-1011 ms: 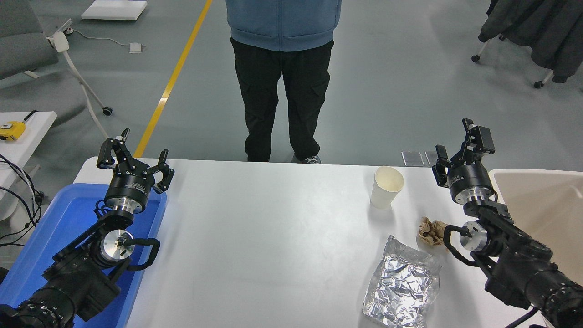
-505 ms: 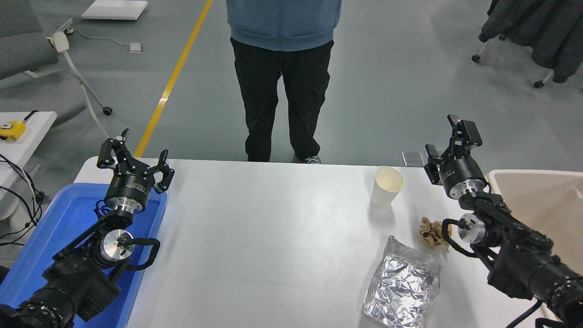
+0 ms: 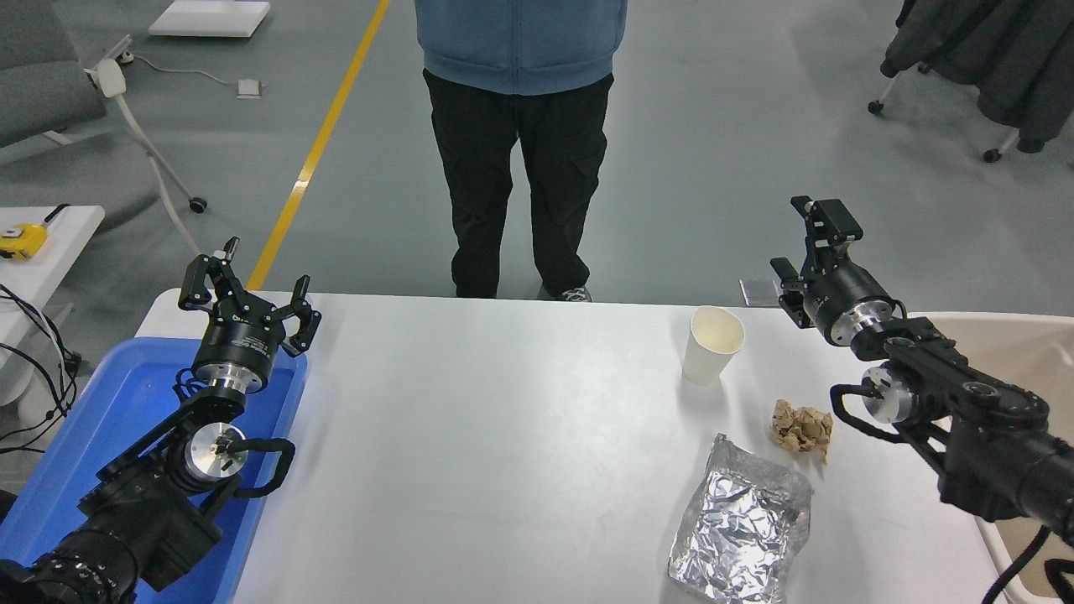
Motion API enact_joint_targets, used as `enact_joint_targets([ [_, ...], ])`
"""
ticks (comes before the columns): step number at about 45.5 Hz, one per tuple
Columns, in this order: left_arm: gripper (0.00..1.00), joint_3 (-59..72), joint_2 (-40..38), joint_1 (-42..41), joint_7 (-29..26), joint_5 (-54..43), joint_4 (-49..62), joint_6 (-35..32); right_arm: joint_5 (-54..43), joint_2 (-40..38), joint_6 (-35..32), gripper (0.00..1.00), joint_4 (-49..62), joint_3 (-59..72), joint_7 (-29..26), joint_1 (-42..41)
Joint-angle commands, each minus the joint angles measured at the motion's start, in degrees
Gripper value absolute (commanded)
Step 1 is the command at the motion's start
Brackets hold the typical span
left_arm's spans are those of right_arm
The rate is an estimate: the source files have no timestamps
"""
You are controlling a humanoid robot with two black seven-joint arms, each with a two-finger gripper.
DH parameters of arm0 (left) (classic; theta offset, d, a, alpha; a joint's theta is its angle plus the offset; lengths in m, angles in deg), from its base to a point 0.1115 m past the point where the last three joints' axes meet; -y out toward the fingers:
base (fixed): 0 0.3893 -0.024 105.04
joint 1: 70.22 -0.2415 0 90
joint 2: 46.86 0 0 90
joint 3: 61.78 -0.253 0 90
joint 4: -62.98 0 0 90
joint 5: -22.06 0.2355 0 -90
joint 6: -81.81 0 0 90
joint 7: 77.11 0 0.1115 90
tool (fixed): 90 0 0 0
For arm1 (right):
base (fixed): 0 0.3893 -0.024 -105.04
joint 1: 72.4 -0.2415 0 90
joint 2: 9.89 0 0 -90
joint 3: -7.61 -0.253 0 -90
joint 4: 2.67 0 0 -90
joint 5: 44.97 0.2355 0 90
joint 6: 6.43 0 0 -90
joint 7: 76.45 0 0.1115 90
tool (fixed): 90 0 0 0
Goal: Dispose of the paper cup in the dustbin
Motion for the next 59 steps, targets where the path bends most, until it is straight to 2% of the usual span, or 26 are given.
enact_joint_targets([
  [1, 1.0, 0.0, 0.0, 0.0, -0.01, -0.01, 0.0, 0.0, -4.07, -6.59, -0.22, 0.99, -7.29, 9.72, -9.14, -7.62],
  [7, 1.0, 0.0, 0.0, 0.0, -0.01, -0.01, 0.0, 0.0, -10.92, -8.88, -1.62, 0.99, -9.49, 17.01, -9.32, -11.31],
  [21, 1.0, 0.0, 0.0, 0.0, -0.01, -0.01, 0.0, 0.0, -26.22, -7.47, -2.59, 0.99, -8.88, 31.34, -9.41, -17.82],
  [35, 1.0, 0.0, 0.0, 0.0, -0.01, -0.01, 0.0, 0.0, -27.19, 1.14, 2.85, 0.99, -2.46, 37.76, -9.85, -15.71],
  [59, 1.0, 0.0, 0.0, 0.0, -0.01, -0.01, 0.0, 0.0, -27.37, 10.19, 3.03, 0.99, 10.81, 42.86, -9.32, -10.62],
])
